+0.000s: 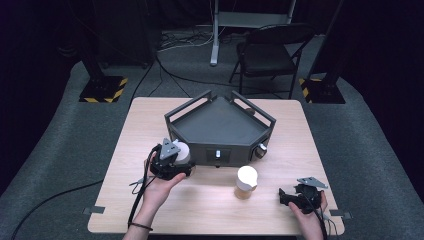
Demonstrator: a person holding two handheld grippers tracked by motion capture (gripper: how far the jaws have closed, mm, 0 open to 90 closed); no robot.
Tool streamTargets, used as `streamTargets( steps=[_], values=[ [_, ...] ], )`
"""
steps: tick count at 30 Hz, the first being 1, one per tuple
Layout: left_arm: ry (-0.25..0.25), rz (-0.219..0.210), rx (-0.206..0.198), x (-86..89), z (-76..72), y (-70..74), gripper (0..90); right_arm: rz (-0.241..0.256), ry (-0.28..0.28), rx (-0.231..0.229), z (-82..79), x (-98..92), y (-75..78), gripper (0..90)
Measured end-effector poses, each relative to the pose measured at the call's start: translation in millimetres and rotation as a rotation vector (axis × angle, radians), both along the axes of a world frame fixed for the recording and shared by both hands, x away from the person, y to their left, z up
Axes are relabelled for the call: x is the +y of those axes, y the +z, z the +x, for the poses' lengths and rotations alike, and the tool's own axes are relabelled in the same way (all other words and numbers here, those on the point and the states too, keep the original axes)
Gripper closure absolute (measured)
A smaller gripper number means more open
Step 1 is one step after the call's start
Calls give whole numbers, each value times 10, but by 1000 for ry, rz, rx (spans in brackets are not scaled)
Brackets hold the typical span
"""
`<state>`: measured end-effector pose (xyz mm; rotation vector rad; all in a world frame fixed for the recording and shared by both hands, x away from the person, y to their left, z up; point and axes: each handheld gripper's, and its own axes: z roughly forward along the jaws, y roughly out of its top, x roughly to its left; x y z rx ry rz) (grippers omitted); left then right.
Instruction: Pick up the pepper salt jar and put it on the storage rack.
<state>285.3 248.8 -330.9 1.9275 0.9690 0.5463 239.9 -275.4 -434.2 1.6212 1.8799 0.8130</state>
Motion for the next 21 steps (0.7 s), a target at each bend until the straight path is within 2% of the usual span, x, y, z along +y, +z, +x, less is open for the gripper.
streamTargets(
  steps=[16,21],
  values=[
    [12,-13,-10,27,112,332,341,-1,2,0,2,-1,0,0],
    [12,-3,-18,11,134,440,341,-1,3,-1,3,-1,-1,0]
  ],
)
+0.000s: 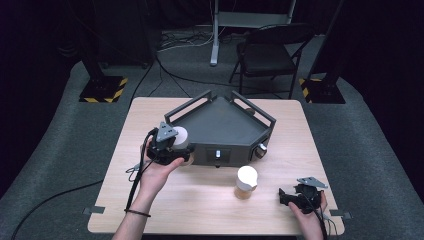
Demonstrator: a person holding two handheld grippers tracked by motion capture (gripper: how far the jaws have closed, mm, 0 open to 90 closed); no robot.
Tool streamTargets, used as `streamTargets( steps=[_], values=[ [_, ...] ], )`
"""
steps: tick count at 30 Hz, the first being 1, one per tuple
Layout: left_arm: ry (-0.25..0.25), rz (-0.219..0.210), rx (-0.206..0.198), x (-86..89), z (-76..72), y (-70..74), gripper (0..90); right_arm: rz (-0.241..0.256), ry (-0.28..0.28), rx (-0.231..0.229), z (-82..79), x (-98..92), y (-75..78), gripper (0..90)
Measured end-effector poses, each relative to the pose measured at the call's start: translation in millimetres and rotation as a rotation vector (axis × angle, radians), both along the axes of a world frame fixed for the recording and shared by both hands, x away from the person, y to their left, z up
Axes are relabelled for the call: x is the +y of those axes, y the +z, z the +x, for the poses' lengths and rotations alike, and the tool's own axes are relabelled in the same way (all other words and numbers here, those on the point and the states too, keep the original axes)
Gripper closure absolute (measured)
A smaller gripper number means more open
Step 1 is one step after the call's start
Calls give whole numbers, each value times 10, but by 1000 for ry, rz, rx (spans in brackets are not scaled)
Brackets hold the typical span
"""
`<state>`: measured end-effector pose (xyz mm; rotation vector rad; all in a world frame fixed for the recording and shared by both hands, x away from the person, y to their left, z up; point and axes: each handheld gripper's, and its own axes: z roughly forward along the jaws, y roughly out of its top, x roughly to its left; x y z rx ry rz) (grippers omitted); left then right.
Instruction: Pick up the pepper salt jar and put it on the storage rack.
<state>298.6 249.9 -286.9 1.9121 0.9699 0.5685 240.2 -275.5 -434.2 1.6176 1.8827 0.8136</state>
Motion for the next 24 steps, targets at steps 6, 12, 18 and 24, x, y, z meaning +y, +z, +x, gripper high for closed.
streamTargets(
  steps=[6,12,18,24],
  values=[
    [1,4,-3,-10,52,95,342,-1,1,-1,0,-1,-1,0],
    [3,-12,-3,-1,127,150,343,0,1,-1,1,-1,-1,0],
    [13,-12,-8,-25,204,205,344,0,2,0,2,-2,-1,0],
    [20,-5,-5,-78,314,254,345,0,2,0,1,-2,-1,0]
  ],
)
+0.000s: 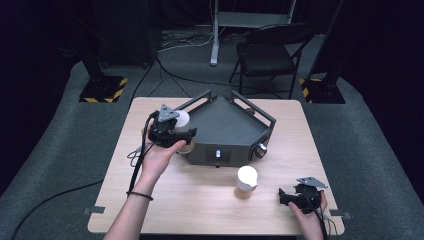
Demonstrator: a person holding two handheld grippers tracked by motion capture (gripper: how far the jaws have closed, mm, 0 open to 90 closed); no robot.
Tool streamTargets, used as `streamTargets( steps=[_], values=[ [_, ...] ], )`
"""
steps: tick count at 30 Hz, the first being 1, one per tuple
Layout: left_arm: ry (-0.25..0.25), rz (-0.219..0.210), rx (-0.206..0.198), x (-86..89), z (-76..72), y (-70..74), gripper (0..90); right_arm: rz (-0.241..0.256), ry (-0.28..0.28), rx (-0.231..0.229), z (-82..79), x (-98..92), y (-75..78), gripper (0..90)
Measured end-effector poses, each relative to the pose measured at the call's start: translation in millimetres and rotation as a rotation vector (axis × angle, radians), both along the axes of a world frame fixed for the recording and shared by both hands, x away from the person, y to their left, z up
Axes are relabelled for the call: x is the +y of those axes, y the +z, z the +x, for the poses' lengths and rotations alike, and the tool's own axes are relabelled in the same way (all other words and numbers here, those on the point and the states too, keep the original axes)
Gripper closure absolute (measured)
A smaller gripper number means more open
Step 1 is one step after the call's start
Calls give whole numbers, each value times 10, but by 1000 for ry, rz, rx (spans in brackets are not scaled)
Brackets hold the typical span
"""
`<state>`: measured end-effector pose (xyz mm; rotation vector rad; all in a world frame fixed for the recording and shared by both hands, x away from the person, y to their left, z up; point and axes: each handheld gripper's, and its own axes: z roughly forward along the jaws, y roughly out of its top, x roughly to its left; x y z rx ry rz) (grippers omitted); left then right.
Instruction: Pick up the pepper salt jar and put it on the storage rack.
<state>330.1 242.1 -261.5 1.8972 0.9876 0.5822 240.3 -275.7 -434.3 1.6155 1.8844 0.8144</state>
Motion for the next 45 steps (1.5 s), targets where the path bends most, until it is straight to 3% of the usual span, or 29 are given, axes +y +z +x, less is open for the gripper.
streamTargets(
  steps=[29,45],
  values=[
    [56,28,21,-385,553,-16,349,1,6,1,9,-5,1,0],
    [68,44,56,-530,708,-89,352,1,10,1,21,-5,3,0]
  ],
)
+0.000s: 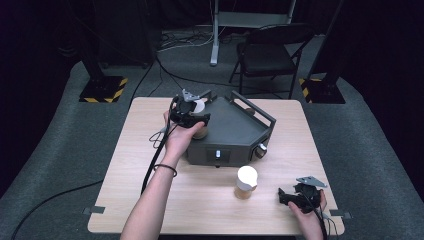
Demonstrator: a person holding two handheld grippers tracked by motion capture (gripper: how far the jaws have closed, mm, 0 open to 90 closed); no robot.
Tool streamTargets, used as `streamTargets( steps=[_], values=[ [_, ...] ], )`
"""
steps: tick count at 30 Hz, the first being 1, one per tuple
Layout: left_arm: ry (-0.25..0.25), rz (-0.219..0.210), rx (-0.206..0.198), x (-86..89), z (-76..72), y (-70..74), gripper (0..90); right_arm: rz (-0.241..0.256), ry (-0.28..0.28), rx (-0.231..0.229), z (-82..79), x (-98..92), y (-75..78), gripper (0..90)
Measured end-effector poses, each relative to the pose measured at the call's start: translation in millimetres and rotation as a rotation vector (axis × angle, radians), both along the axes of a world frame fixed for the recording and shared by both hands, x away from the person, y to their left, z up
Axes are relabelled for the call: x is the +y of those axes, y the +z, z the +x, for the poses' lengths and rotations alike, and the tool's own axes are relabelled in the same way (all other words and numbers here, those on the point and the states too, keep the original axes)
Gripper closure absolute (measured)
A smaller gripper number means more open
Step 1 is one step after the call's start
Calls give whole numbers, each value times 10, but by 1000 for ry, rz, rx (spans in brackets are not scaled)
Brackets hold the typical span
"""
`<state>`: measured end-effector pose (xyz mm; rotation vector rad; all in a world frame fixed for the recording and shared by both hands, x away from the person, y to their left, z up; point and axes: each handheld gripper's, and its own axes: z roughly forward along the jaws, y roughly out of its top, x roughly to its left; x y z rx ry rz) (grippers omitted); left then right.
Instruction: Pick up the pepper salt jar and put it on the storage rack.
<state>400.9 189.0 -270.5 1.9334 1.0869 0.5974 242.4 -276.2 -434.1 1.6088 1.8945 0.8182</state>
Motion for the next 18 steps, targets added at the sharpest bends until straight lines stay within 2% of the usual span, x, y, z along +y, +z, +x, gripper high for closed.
streamTargets(
  steps=[8,9,12,18],
  values=[
    [1,-4,15,-9,34,14,348,0,2,-1,2,-2,-1,0],
    [0,-13,22,-4,42,19,338,0,2,0,2,-2,-1,0],
    [9,-1,34,-22,54,47,279,0,2,0,2,-2,-1,0],
    [20,-21,24,46,4,67,201,0,3,-1,2,-2,-1,0]
  ],
)
